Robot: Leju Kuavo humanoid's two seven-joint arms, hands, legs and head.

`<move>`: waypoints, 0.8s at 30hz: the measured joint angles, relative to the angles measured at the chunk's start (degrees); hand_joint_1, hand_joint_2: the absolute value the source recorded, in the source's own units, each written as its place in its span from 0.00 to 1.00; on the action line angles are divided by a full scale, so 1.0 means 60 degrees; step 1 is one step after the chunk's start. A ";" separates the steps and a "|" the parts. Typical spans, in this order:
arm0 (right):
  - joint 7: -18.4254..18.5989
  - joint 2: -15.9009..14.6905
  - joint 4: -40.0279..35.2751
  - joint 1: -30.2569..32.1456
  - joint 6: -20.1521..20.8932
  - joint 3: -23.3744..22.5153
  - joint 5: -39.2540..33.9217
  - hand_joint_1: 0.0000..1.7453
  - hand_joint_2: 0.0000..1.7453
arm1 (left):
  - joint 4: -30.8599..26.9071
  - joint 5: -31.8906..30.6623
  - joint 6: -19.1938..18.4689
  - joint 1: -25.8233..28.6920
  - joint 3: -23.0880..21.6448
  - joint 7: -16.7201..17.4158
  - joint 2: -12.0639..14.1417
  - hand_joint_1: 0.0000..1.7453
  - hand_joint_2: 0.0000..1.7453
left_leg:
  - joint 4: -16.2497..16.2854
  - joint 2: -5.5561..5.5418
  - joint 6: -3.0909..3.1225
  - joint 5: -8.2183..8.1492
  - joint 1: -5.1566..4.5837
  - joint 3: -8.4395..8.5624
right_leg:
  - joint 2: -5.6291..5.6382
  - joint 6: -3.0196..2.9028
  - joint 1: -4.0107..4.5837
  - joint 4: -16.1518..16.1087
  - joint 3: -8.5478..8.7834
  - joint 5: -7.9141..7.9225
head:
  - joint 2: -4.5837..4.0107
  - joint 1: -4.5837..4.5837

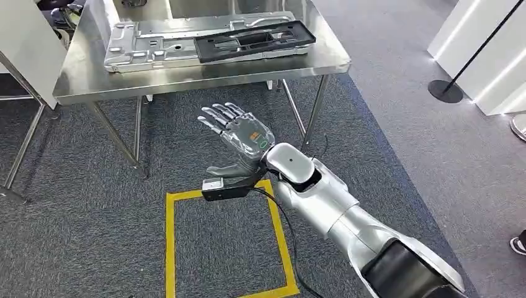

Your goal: Take the parts from the cabinet and place them on the table.

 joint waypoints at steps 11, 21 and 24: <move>-0.0225 -0.0116 0.0069 0.0339 -0.0273 -0.0517 -0.0615 0.00 0.00 | 0.0000 0.0105 -0.0226 0.0054 0.0004 -0.0637 0.0015 0.00 0.00 | 0.1693 0.0016 -0.0429 -0.0980 0.0011 -0.0795 | -0.0065 -0.0579 0.0105 -0.2669 0.1299 0.0991 | 0.0000 -0.0018; -0.0947 -0.0503 0.1841 0.2488 -0.1154 -0.2427 -0.2788 0.00 0.00 | 0.0000 0.0412 -0.0168 0.0293 0.0088 -0.0466 0.0106 0.00 1.00 | -0.0012 -0.0015 -0.0212 -0.0431 -0.0033 0.0524 | -0.0082 -0.0260 0.0134 -0.2319 0.0957 0.1032 | 0.0000 -0.0011; -0.1042 -0.0601 0.2500 0.3243 -0.0859 -0.3425 -0.3545 0.00 0.00 | 0.0000 0.0521 -0.0208 0.0325 0.0157 -0.0481 0.0124 0.00 1.00 | -0.0119 -0.0019 -0.0029 -0.0312 0.0028 0.0524 | -0.0034 -0.0078 0.0076 -0.2043 0.0848 0.0741 | 0.0000 0.0044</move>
